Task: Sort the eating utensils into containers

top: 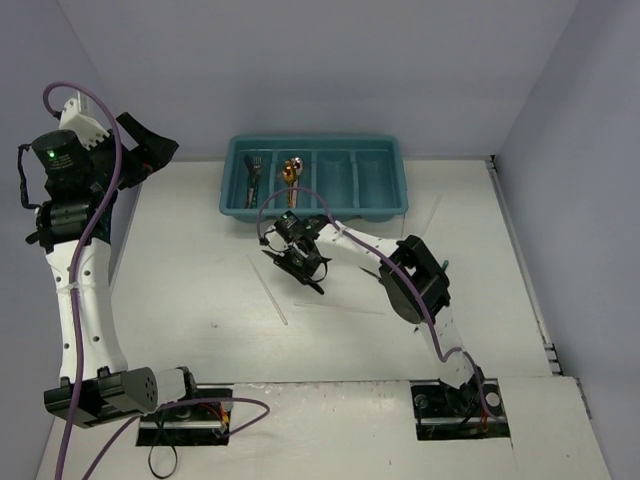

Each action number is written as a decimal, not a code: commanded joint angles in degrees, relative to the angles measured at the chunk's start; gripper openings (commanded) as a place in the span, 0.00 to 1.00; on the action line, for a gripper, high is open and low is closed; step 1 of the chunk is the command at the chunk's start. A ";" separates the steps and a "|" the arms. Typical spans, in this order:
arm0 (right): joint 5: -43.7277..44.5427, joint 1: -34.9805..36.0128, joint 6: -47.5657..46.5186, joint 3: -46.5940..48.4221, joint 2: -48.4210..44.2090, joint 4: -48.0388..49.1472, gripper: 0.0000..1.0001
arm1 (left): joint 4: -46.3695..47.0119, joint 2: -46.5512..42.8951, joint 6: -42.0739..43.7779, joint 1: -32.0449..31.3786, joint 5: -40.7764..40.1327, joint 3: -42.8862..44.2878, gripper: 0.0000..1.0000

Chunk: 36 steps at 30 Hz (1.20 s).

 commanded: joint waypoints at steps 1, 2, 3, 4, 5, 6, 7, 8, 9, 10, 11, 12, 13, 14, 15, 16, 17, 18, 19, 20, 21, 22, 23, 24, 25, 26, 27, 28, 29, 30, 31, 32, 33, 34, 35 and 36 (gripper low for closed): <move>0.46 0.90 -3.55 0.85 7.12 -5.89 0.34 | 2.95 -1.56 1.02 1.25 1.90 0.63 0.87; 0.42 1.03 -3.84 1.81 7.92 -6.47 0.34 | 3.03 -1.60 1.02 1.54 2.15 0.50 0.87; 0.47 1.15 -4.23 2.59 8.53 -6.97 0.33 | 3.03 -1.65 1.02 1.93 2.32 0.33 0.87; 0.47 1.22 -4.46 3.52 9.37 -7.81 0.33 | 3.11 -1.65 1.02 2.09 2.70 0.33 0.87; 0.47 1.38 -4.94 4.03 9.80 -8.53 0.33 | 3.12 -1.65 0.95 2.55 2.90 0.19 0.87; 0.51 1.53 -5.19 4.54 10.45 -9.04 0.33 | 3.16 -1.69 0.90 2.84 3.13 0.04 0.87; 0.56 1.67 -5.38 5.07 11.17 -9.52 0.33 | 3.20 -1.74 0.85 3.08 3.37 -0.11 0.87; 0.56 1.80 -5.63 5.87 11.86 -10.27 0.33 | 3.21 -1.74 0.85 3.33 3.56 -0.29 0.87; 0.49 1.92 -5.86 6.57 12.41 -10.94 0.32 | 3.21 -1.74 0.75 3.60 3.77 -0.47 0.87; 0.38 2.03 -6.09 7.18 12.85 -11.56 0.31 | 3.21 -1.74 0.58 3.88 4.00 -0.64 0.87; 0.38 2.11 -6.34 7.39 13.10 -12.01 0.29 | 3.21 -1.78 0.42 4.04 4.28 -0.68 0.87; 0.38 2.19 -6.58 7.60 13.35 -12.46 0.26 | 3.21 -1.82 0.25 4.20 4.57 -0.72 0.87; 0.17 2.20 -6.87 7.57 13.59 -12.78 0.22 | 3.21 -1.88 0.18 4.38 4.71 -0.78 0.87; -0.05 2.22 -7.13 7.47 13.75 -13.06 0.17 | 3.21 -1.94 0.12 4.59 4.82 -0.85 0.87; -0.25 2.27 -7.34 7.32 13.80 -13.31 0.12 | 3.21 -1.99 0.07 4.84 4.92 -0.95 0.87; -0.60 2.44 -7.52 7.12 13.63 -13.52 0.06 | 3.21 -2.06 0.06 5.02 4.99 -1.08 0.87; -1.01 2.67 -7.71 6.89 13.36 -13.70 0.01 | 3.21 -2.16 0.06 5.16 5.03 -1.22 0.87; -1.53 2.91 -7.87 6.41 12.63 -13.75 0.00 | 3.27 -2.30 0.12 5.25 5.10 -1.37 0.87; -2.00 3.23 -8.01 5.98 11.82 -13.79 0.00 | 3.29 -2.39 0.14 5.28 5.09 -1.47 0.87; -2.37 3.59 -8.10 5.66 11.08 -13.84 0.00 | 3.29 -2.44 0.14 5.30 5.03 -1.55 0.87; -2.55 3.93 -8.08 5.50 10.52 -13.84 0.00 | 3.29 -2.46 0.14 5.37 4.93 -1.69 0.87; -2.74 4.24 -7.96 5.44 9.84 -13.84 0.00 | 3.29 -2.52 0.14 5.37 4.81 -1.69 0.87; -2.98 4.39 -7.44 5.42 9.28 -13.84 0.00 | 3.29 -2.49 0.06 5.37 4.78 -1.61 0.87; -3.24 4.49 -6.84 5.43 8.76 -13.84 0.00 | 3.29 -2.45 -0.04 5.37 4.78 -1.51 0.87; -3.50 4.48 -6.42 5.51 8.20 -13.84 0.00 | 3.29 -2.54 -0.12 5.37 4.78 -1.42 0.87; -3.68 4.37 -6.17 5.47 7.36 -13.84 0.00 | 3.29 -2.61 -0.16 5.41 4.82 -1.39 0.87; -3.85 4.27 -5.92 5.44 6.52 -13.84 0.00 | 3.29 -2.68 -0.19 5.44 4.85 -1.35 0.87; -4.05 4.18 -5.66 5.34 5.84 -13.84 0.00 | 3.34 -2.79 -0.16 5.46 4.83 -1.38 0.87; -4.21 4.08 -5.46 5.21 5.20 -13.82 0.00 | 3.35 -2.92 -0.11 5.44 4.78 -1.44 0.87; -4.30 3.92 -5.42 5.09 4.44 -13.78 0.00 | 3.27 -3.04 -0.07 5.40 4.78 -1.48 0.87; -4.36 3.79 -5.39 5.00 3.64 -13.75 0.00 | 3.21 -3.14 -0.03 5.38 4.77 -1.54 0.87; -4.36 3.78 -5.45 5.06 2.73 -13.75 0.00 | 3.21 -3.15 -0.03 5.44 4.71 -1.66 0.87; -4.31 3.78 -5.67 5.17 1.73 -13.75 0.00 | 3.26 -3.20 -0.18 5.41 4.64 -1.84 0.87; -4.01 3.82 -5.86 5.48 0.94 -13.75 0.00 | 3.33 -3.20 -0.29 5.37 4.68 -1.99 0.87; -3.66 3.84 -5.98 5.99 0.45 -13.79 0.00 | 3.38 -3.15 -0.33 5.37 4.78 -2.04 0.87; -3.14 3.78 -6.32 6.58 -0.16 -13.84 0.00 | 3.33 -3.15 -0.38 5.37 4.73 -2.04 0.87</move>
